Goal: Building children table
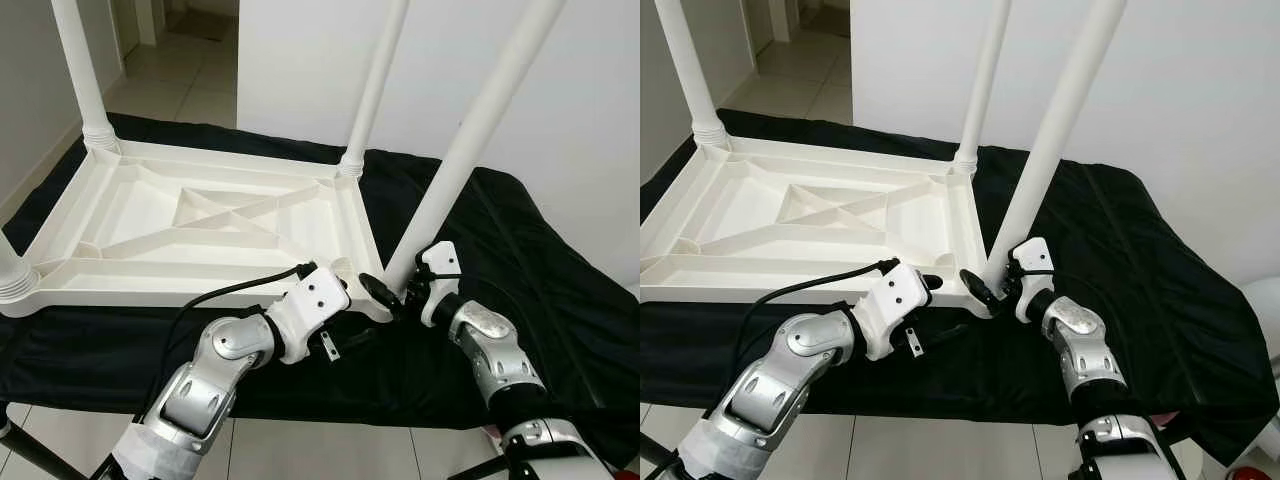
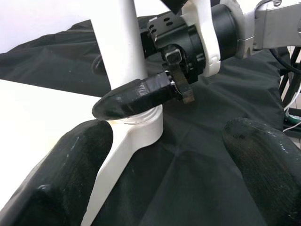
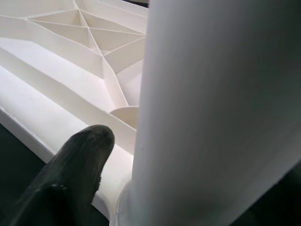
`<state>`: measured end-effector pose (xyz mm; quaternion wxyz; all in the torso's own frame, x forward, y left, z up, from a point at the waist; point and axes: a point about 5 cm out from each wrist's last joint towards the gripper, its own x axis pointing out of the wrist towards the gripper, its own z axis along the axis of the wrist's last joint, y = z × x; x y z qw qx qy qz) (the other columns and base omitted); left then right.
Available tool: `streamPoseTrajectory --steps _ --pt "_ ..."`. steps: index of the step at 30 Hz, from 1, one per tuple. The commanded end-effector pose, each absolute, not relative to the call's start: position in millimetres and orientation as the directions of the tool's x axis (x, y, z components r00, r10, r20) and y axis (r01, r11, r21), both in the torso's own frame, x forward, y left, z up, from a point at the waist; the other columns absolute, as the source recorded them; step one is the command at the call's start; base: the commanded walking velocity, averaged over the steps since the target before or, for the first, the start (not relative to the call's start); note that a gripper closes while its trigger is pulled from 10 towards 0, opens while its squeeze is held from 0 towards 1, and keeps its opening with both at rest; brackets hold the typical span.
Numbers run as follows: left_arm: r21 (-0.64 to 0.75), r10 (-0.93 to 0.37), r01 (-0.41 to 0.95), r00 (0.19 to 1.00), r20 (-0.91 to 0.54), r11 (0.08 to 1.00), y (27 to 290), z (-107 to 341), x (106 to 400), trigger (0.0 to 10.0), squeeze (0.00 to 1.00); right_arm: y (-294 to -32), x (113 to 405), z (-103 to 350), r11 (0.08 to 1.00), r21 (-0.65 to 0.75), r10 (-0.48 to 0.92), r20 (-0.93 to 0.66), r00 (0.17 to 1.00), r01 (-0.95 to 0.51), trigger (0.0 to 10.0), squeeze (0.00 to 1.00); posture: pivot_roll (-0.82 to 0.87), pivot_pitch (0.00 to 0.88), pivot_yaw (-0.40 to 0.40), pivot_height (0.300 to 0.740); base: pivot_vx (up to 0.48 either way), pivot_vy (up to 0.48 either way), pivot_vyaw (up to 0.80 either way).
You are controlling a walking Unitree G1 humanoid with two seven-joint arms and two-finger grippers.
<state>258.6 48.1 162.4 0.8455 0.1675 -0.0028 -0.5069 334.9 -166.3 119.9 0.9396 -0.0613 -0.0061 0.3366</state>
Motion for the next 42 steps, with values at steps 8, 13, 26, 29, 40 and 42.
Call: streamPoseTrajectory --steps 8,13,26,29,40,42 --pt "0.294 -0.861 0.856 0.483 -0.160 0.426 42.7 165.4 258.4 10.0 0.00 -162.3 332.9 103.0 0.712 -0.068 0.692 -0.099 0.715 -0.699 0.0 0.00 0.03 0.000 -0.136 0.740 0.000 0.000 0.00" --pt "0.294 -0.863 0.857 0.479 -0.158 0.422 41.2 166.2 259.0 10.0 0.00 -164.2 330.4 98.2 0.710 -0.041 0.697 -0.101 0.710 -0.703 0.0 0.00 0.02 0.000 -0.132 0.740 0.000 0.000 0.00" --pt "0.293 -0.873 0.865 0.463 -0.155 0.407 36.3 165.1 258.0 10.0 0.00 -156.4 319.4 86.1 0.803 0.059 0.596 -0.102 0.796 -0.594 10.0 0.00 0.01 0.000 -0.143 0.740 0.000 0.000 0.00" --pt "0.292 -0.873 0.866 0.462 -0.156 0.406 35.6 164.0 257.2 10.0 0.00 -153.5 318.7 87.0 0.863 0.050 0.504 -0.102 0.857 -0.502 10.0 0.00 0.01 0.000 -0.145 0.740 0.000 0.000 0.00" --pt "0.287 -0.875 0.870 0.457 -0.161 0.401 35.3 161.9 254.5 10.0 0.00 -149.0 308.8 95.2 0.987 0.100 0.136 -0.094 0.986 -0.126 10.0 0.00 0.01 0.000 -0.152 0.740 0.000 0.000 0.00" --pt "0.286 -0.875 0.871 0.455 -0.162 0.400 35.3 161.5 254.3 10.0 0.00 -149.3 303.8 96.0 0.993 0.115 0.027 -0.107 0.994 -0.015 10.0 0.00 0.01 0.000 -0.153 0.740 0.000 0.000 0.00"
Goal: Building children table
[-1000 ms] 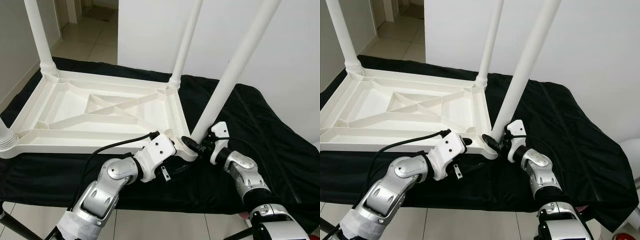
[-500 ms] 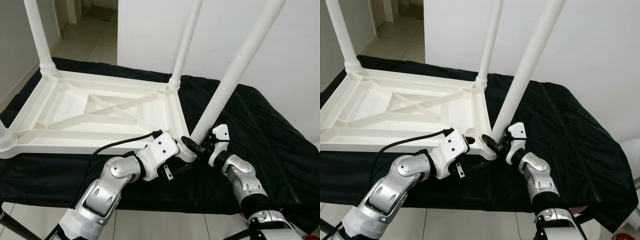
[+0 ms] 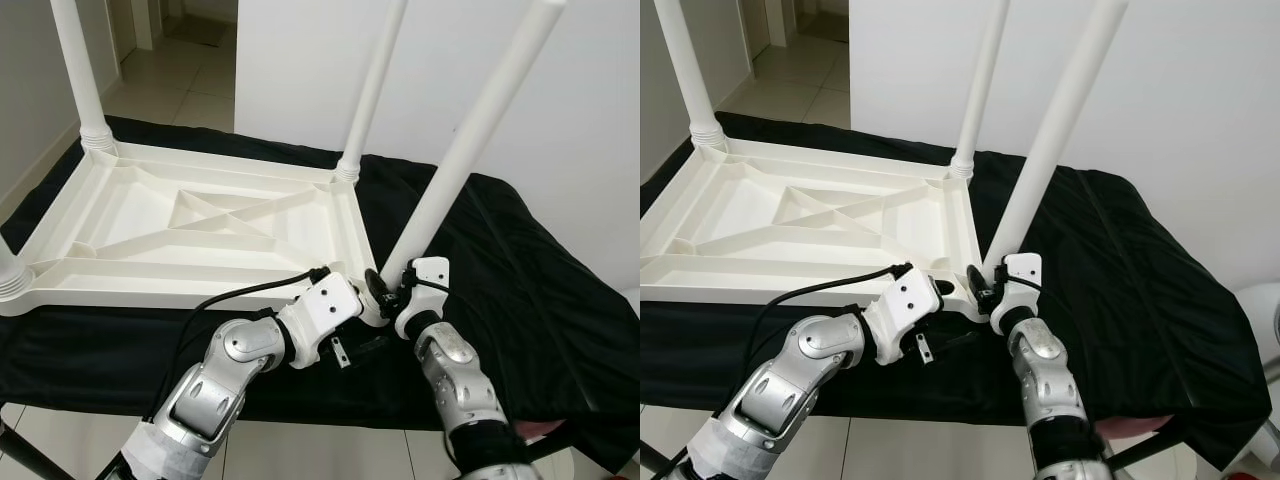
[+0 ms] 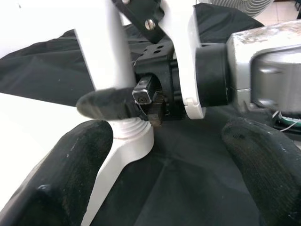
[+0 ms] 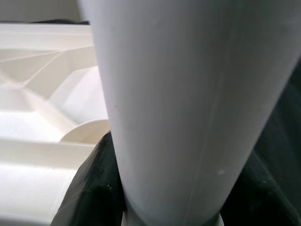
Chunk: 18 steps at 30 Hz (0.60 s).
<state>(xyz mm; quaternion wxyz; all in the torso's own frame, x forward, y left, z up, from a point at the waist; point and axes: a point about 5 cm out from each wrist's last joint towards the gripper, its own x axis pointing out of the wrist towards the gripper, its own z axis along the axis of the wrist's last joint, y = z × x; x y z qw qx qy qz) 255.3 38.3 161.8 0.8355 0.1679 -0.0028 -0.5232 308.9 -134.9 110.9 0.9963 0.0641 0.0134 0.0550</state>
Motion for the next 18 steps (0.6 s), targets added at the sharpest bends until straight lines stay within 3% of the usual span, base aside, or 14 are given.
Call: streamPoseTrajectory --steps 1,4,12,13,15,16,18 --pt "0.286 -0.876 0.872 0.453 -0.164 0.397 35.0 161.1 254.3 10.0 0.00 -145.6 298.3 96.9 0.990 0.122 -0.052 -0.121 0.991 0.067 10.0 0.00 0.01 0.000 -0.152 0.740 0.000 0.000 0.00" --pt "0.285 -0.879 0.874 0.448 -0.164 0.393 34.3 161.4 254.3 10.0 0.00 -133.2 291.6 99.1 0.987 0.133 -0.069 -0.117 0.991 0.085 10.0 0.00 0.00 0.000 -0.146 0.740 0.000 0.000 0.00" --pt "0.282 -0.881 0.878 0.442 -0.166 0.387 33.8 160.9 253.6 10.0 0.00 -131.5 289.3 103.1 0.988 0.133 -0.059 -0.105 0.993 0.073 10.0 0.00 0.00 0.000 -0.145 0.740 0.000 0.000 0.00" --pt "0.282 -0.882 0.878 0.442 -0.164 0.387 34.0 161.5 254.1 10.0 0.00 -130.0 288.2 107.3 0.990 0.121 -0.065 -0.093 0.993 0.076 10.0 0.62 0.00 0.000 -0.144 0.740 0.000 0.000 0.00" --pt "0.283 -0.882 0.878 0.441 -0.163 0.387 34.3 162.0 254.5 10.0 0.00 -128.7 287.3 110.4 0.990 0.113 -0.071 -0.086 0.994 0.080 10.0 0.62 -0.01 0.000 -0.142 0.740 0.000 0.000 0.00" --pt "0.283 -0.882 0.878 0.441 -0.163 0.387 34.1 162.0 255.2 10.0 0.00 -128.7 286.6 114.4 0.989 0.113 -0.083 -0.079 0.993 0.092 10.0 1.00 -0.01 0.000 -0.140 0.740 0.000 0.000 0.00" --pt "0.289 -0.884 0.878 0.438 -0.161 0.383 32.4 162.2 256.5 10.0 0.00 -130.8 286.7 122.1 0.992 0.099 -0.077 -0.046 0.996 0.081 10.0 1.00 -0.02 0.000 -0.140 0.740 0.000 0.000 0.00"
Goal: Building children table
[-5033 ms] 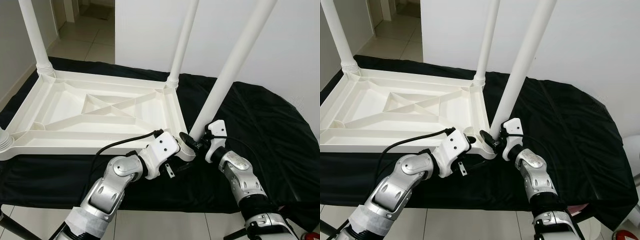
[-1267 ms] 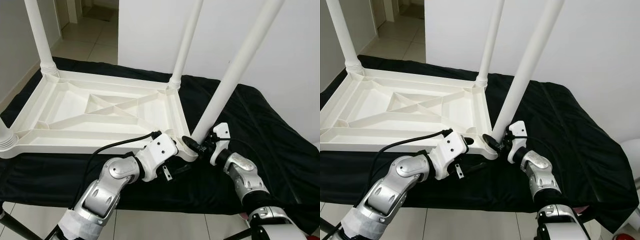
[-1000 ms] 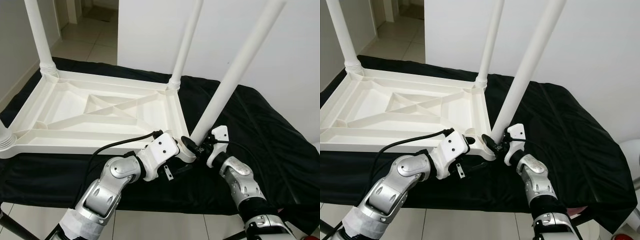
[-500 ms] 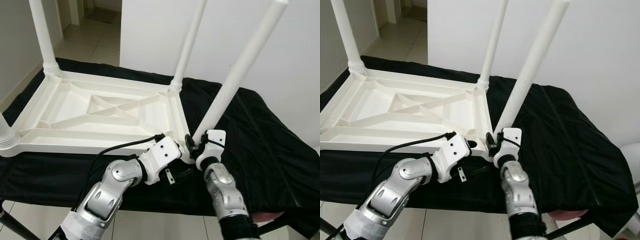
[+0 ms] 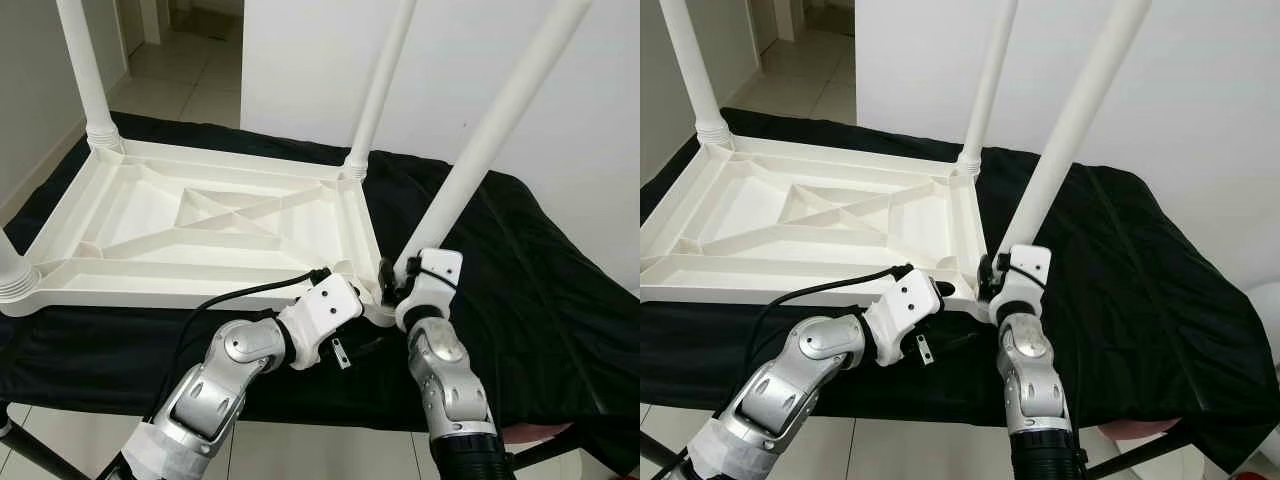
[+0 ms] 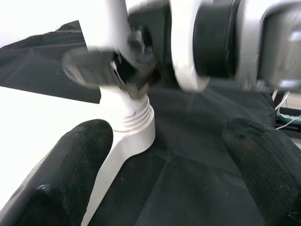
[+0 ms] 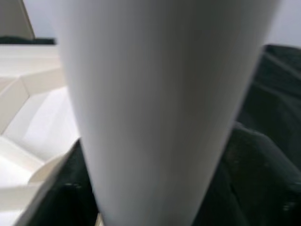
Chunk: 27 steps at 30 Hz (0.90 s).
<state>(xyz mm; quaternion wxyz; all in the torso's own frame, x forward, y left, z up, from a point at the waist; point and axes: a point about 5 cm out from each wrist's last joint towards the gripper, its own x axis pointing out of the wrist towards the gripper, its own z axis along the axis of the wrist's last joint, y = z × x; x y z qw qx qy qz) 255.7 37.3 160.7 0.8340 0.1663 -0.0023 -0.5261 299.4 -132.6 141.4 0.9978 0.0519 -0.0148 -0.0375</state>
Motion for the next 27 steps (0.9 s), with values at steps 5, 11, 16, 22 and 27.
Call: streamPoseTrajectory --steps 5,11,16,22,27 --pt "0.294 -0.883 0.875 0.442 -0.157 0.385 33.4 164.2 260.6 10.0 0.00 -133.6 289.1 124.5 0.995 0.096 -0.026 -0.011 1.000 0.027 10.0 1.00 -0.02 0.000 -0.144 0.740 0.000 0.000 0.00" --pt "0.327 -0.876 0.859 0.458 -0.147 0.395 35.8 170.8 271.5 10.0 0.00 -138.3 297.0 123.7 0.990 0.074 0.122 -0.006 0.993 -0.121 10.0 1.00 -0.01 0.000 -0.164 0.740 0.000 0.000 0.00" --pt "0.339 -0.870 0.848 0.474 -0.136 0.408 36.6 174.9 272.8 10.0 0.00 -143.1 301.3 124.6 0.958 0.029 0.284 0.019 0.958 -0.285 10.0 0.00 -0.01 0.000 -0.181 0.740 0.000 0.000 0.00" --pt "0.324 -0.856 0.833 0.505 -0.114 0.448 41.2 177.9 275.1 10.0 0.00 -144.4 304.5 127.2 0.931 -0.002 0.364 0.029 0.931 -0.364 10.0 0.00 -0.02 0.000 -0.183 0.740 0.000 0.000 0.00" --pt "0.302 -0.841 0.815 0.537 -0.072 0.494 37.6 181.7 279.9 10.0 0.00 -156.0 311.6 130.0 0.909 -0.033 0.416 0.049 0.908 -0.415 10.0 0.00 0.01 0.000 -0.155 0.740 0.000 0.000 0.00"
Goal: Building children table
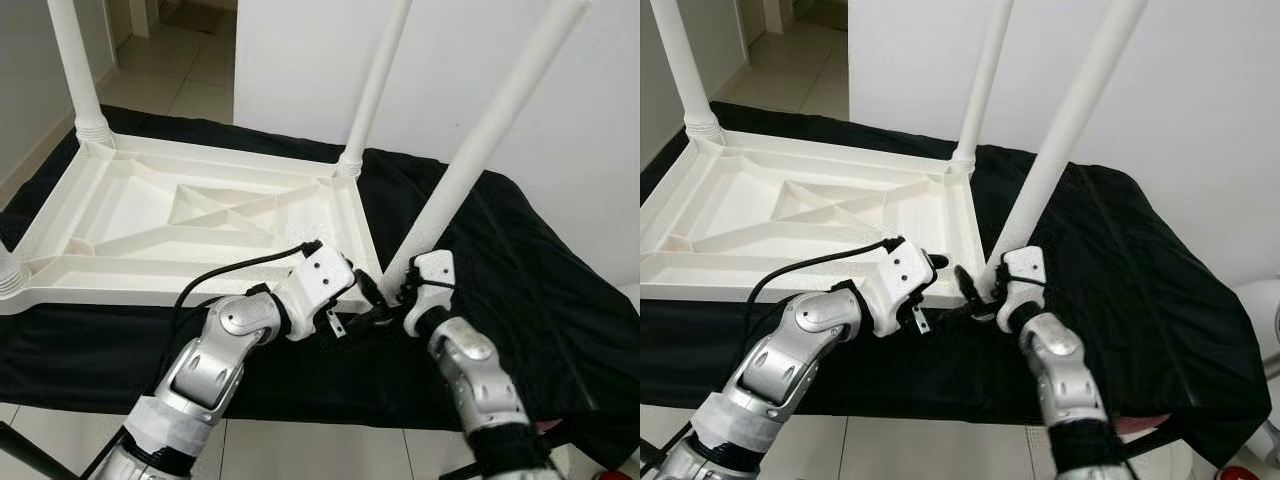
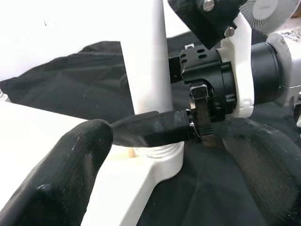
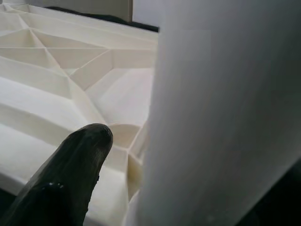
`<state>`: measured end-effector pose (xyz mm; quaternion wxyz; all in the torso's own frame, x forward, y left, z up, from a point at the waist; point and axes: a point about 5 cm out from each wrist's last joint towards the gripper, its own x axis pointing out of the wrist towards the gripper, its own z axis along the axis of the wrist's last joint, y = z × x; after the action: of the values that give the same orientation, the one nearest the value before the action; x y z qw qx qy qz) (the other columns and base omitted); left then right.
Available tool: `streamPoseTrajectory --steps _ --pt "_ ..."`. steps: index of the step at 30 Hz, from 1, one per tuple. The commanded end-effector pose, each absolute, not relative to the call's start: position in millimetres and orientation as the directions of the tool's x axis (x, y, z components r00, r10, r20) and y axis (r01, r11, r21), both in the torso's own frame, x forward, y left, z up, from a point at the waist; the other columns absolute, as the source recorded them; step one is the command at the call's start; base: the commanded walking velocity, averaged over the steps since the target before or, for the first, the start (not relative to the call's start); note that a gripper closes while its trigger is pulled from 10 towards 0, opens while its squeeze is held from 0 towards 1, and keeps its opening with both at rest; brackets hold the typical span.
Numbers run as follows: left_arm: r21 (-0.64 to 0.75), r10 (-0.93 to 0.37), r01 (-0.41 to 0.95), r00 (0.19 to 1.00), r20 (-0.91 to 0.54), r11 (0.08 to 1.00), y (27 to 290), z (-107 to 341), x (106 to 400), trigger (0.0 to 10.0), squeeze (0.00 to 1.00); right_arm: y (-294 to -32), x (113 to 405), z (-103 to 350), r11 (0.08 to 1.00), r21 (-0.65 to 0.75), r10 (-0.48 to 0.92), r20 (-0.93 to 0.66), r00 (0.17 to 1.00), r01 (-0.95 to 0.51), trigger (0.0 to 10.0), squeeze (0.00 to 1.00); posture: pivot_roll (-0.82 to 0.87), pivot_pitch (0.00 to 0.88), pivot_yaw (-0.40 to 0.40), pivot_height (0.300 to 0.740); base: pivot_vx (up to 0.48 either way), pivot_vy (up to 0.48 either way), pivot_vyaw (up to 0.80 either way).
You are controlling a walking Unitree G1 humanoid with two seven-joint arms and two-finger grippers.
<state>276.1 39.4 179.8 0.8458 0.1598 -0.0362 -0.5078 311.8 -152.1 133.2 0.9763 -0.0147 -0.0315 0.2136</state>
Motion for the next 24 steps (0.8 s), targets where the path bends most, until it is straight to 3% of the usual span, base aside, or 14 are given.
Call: streamPoseTrajectory --steps 1,12,15,24 --pt "0.302 -0.831 0.808 0.550 -0.078 0.506 38.5 180.9 281.1 10.0 0.00 -157.9 312.2 129.5 0.905 -0.054 0.425 0.048 0.904 -0.422 10.0 0.00 0.01 0.000 -0.150 0.740 0.000 0.000 0.00" --pt "0.286 -0.814 0.803 0.569 -0.112 0.522 59.0 173.2 277.3 10.0 0.00 -159.8 303.9 121.6 0.866 -0.031 0.500 0.058 0.864 -0.499 10.0 0.00 0.01 0.000 -0.115 0.740 0.000 0.000 0.00" --pt "0.258 -0.853 0.850 0.503 -0.140 0.460 58.5 169.1 267.0 10.0 0.00 -162.3 303.2 118.4 0.829 -0.004 0.559 0.055 0.827 -0.560 10.0 0.00 0.01 0.000 -0.109 0.740 0.000 0.000 0.00" --pt "0.171 -0.902 0.904 0.413 -0.123 0.391 52.0 169.4 256.5 10.0 0.00 -167.8 313.2 118.2 0.801 -0.025 0.599 0.048 0.799 -0.599 10.0 0.00 -0.01 0.000 -0.092 0.740 0.000 0.000 0.00"
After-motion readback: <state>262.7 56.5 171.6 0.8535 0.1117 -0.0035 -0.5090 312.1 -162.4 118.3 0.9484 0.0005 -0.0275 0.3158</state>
